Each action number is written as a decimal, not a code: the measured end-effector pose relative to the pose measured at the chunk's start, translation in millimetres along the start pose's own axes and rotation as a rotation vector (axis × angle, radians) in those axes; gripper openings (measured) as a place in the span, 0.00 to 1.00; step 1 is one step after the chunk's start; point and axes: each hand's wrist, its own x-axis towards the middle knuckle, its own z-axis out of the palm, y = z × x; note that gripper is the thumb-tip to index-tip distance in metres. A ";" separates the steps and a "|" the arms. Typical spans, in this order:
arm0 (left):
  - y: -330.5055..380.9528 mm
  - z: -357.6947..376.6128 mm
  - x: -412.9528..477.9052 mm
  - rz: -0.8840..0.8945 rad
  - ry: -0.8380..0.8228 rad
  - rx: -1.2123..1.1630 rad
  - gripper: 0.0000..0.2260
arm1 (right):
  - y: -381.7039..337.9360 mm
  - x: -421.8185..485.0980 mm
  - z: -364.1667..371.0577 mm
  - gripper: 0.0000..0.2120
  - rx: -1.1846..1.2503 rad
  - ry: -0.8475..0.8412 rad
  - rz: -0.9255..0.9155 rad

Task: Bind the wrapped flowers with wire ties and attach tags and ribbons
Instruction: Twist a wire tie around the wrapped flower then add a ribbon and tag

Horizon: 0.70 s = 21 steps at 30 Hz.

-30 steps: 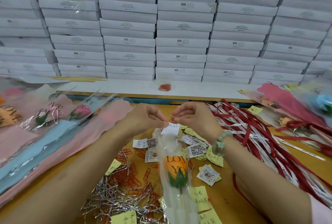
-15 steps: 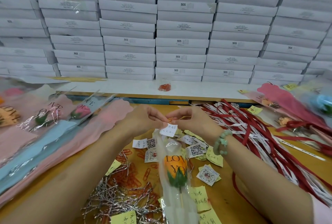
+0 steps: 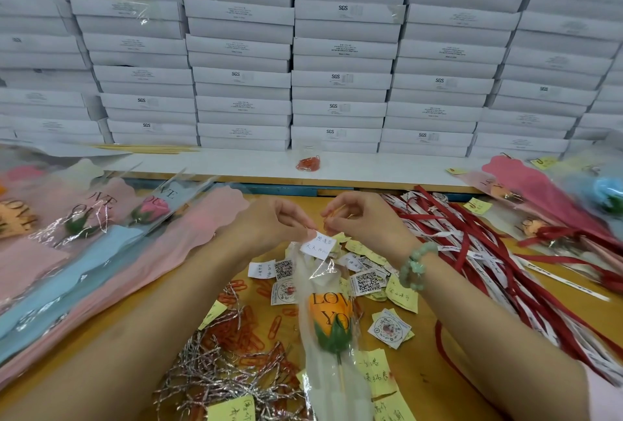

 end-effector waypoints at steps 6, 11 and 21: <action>1.7 1.4 -1.4 -0.002 0.014 -0.032 0.05 | 5.9 0.4 1.7 0.05 0.155 -0.103 0.072; 2.3 2.5 -1.6 -0.008 0.032 -0.024 0.06 | 6.8 -0.2 0.5 0.06 0.274 -0.100 0.090; 2.4 5.1 -1.8 -0.024 0.062 -0.040 0.04 | 4.5 -0.9 1.7 0.02 0.245 -0.101 0.091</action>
